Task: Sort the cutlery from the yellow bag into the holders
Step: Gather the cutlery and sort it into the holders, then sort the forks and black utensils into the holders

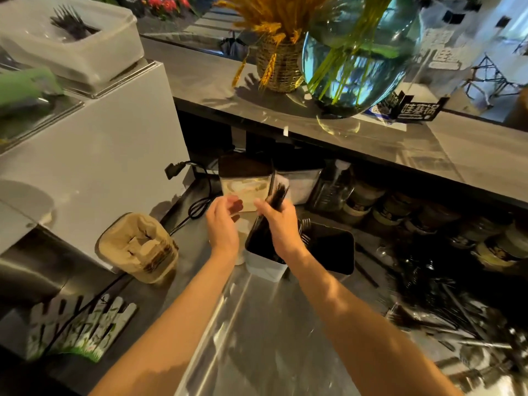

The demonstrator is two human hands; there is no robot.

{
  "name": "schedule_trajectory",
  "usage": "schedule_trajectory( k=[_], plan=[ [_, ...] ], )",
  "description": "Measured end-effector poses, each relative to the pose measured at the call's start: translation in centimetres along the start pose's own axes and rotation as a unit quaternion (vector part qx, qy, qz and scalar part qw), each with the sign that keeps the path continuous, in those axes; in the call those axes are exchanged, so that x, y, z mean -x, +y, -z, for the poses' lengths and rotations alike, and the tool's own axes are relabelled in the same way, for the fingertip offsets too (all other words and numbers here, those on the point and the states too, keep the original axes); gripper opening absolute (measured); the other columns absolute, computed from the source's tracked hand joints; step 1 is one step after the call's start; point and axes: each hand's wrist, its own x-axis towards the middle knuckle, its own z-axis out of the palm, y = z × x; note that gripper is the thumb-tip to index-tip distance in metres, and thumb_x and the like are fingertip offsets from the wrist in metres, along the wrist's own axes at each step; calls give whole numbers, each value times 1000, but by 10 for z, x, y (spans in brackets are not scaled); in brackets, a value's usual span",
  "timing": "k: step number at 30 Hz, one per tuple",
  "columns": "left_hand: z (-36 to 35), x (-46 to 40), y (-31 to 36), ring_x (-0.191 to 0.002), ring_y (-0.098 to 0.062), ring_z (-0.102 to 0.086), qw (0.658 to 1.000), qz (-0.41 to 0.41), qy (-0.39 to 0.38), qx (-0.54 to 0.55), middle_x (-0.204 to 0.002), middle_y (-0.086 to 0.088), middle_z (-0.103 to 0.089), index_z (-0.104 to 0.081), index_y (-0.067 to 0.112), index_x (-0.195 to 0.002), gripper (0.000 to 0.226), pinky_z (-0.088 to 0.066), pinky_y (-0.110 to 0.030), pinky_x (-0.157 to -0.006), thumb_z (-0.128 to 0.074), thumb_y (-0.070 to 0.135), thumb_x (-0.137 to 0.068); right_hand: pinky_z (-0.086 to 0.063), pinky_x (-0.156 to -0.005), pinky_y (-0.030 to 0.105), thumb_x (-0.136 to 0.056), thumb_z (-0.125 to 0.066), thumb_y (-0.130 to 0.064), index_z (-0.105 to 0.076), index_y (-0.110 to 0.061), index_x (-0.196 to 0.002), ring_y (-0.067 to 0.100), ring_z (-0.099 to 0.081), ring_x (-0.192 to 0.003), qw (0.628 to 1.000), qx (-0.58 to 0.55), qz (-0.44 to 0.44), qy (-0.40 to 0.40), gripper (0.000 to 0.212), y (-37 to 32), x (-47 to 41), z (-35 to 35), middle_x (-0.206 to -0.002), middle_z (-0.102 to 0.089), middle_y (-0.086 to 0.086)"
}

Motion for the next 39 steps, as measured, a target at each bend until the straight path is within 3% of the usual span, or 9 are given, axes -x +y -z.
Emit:
schedule_trajectory(
  k=[4,9,14,20,23,28,32,36,39],
  plan=[
    [-6,-5,-2,-91,-17,-67,999,-7,-31,3,-93,-2,-71,-68,17,-94,30,-54,-38,-84,-39,18,-101,-47,-78,32,-93,-67,-10,-61,-1,-92,21,-54,-81,999,-9,7,43,11,5,-4,7,-85,-57,13],
    [-25,1,-7,-100,-15,-67,993,-41,-103,-37,-101,2,-73,-71,26,-96,34,-53,-42,-96,-38,28,-103,-54,-92,36,-101,-50,-10,-73,1,-99,22,-68,-94,998,-37,-8,59,25,-4,-8,13,-96,-72,15],
    [-39,11,-19,-115,-18,-60,969,-28,-179,-170,-118,-1,-68,-70,25,-112,69,-42,-46,-107,-26,69,-84,-53,-97,33,-107,-42,-21,-71,-10,-106,23,-69,-107,982,-147,-7,122,30,-16,5,35,-104,-75,9],
    [-54,65,1,-109,-3,-59,956,-136,-210,-154,-110,10,-68,-70,17,-112,46,-42,-19,-95,-33,38,-97,-52,-102,36,-107,-42,-17,-67,-10,-113,24,-67,-116,965,-188,39,179,28,-45,50,84,-114,-73,12],
    [-79,104,-3,-107,-3,-62,943,-148,-262,-141,-107,10,-69,-71,19,-106,35,-46,-20,-93,-38,30,-101,-53,-101,34,-106,-44,-15,-67,-6,-114,24,-67,-115,957,-188,58,212,26,-52,82,120,-113,-73,13],
    [-132,180,-36,-94,-12,-67,929,-11,-345,-135,-97,4,-72,-69,21,-96,31,-53,-32,-79,-40,25,-105,-53,-96,29,-105,-47,-16,-69,-15,-108,18,-69,-111,942,-132,57,304,22,-46,137,205,-114,-73,12],
    [-175,239,-74,-68,-13,-64,911,85,-362,-179,-76,-3,-70,-67,10,-92,29,-47,-21,-56,-42,20,-104,-51,-92,26,-102,-51,-14,-69,-12,-108,13,-68,-99,921,-95,12,378,19,-34,180,290,-106,-73,8],
    [-205,276,-117,-90,-20,-66,901,125,-366,-196,-89,-3,-71,-66,16,-90,27,-48,-31,-78,-44,25,-103,-48,-90,30,-88,-63,-29,-70,-22,-97,12,-64,-98,915,-47,-50,398,13,-16,210,369,-102,-69,0],
    [-225,301,-146,-104,-23,-62,901,160,-344,-211,-101,-4,-69,-66,16,-96,33,-44,-36,-87,-39,33,-105,-47,-102,36,-97,-61,-28,-70,-23,-104,16,-61,-112,923,32,-96,370,12,-1,230,426,-109,-68,-4]
  ],
)
